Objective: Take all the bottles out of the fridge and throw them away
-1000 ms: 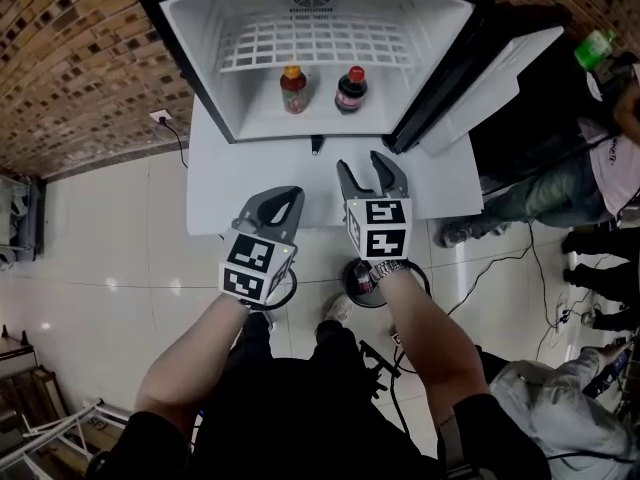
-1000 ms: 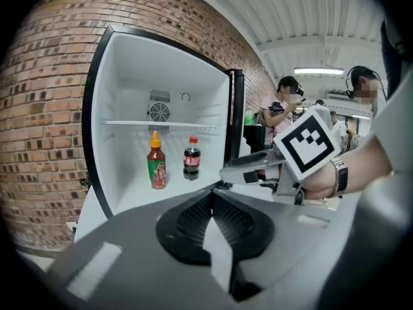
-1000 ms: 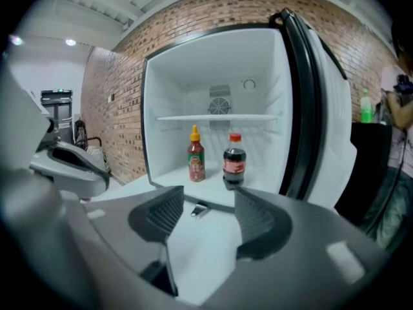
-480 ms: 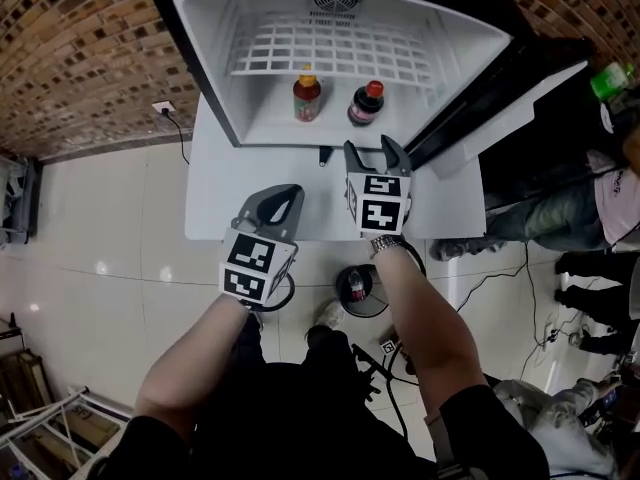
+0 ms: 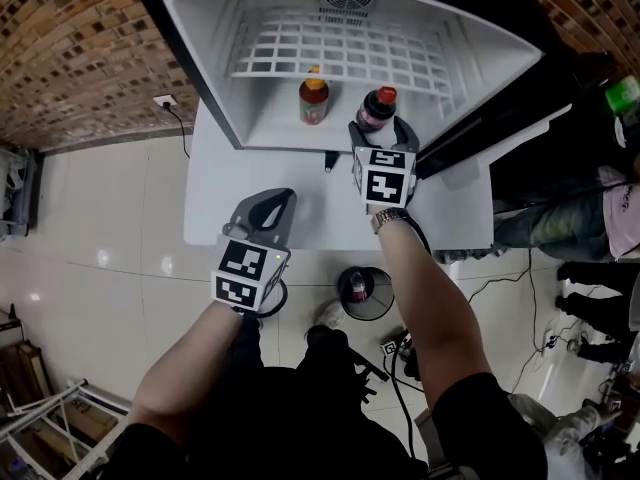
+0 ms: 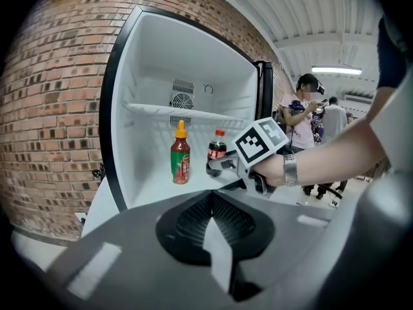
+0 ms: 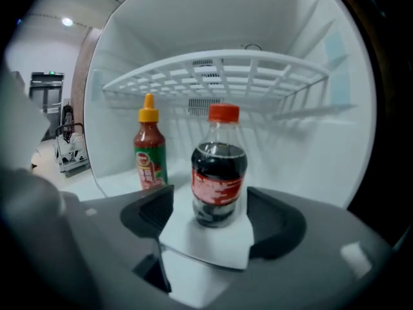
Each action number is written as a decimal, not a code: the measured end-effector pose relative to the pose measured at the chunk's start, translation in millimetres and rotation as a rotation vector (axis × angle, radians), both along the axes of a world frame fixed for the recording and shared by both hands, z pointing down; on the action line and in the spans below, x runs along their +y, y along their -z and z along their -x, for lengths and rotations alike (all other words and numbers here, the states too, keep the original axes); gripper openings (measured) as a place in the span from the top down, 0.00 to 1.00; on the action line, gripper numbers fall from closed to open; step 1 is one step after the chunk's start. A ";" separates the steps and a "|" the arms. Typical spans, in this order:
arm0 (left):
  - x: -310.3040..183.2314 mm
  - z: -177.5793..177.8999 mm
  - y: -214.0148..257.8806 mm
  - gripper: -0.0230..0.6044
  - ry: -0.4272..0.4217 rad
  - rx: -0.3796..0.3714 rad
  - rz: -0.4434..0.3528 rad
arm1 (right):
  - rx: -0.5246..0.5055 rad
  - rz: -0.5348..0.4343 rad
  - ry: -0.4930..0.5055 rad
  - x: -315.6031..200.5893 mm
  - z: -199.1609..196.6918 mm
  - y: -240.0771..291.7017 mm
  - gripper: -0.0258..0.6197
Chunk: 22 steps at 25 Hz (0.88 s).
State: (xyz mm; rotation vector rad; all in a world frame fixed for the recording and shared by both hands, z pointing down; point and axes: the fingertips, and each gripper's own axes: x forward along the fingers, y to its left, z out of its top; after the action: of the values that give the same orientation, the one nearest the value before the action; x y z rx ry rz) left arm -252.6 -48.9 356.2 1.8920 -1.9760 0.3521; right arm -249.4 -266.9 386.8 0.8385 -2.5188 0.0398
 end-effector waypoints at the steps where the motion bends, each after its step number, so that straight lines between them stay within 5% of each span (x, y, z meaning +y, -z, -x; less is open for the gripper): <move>1: 0.2 1.3 -1.2 0.96 -0.001 -0.001 0.004 | 0.005 0.000 0.001 -2.8 2.9 -2.3 0.42; 22: 13.2 4.6 -10.2 0.96 -0.036 -0.016 0.049 | -0.044 -0.019 -0.047 -11.9 3.8 -0.8 0.48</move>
State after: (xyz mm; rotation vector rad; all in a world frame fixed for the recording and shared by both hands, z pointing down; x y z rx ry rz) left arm -257.2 -35.6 366.5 1.9021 -1.9276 0.4231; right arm -253.3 -278.8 387.6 0.9133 -2.5437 0.0503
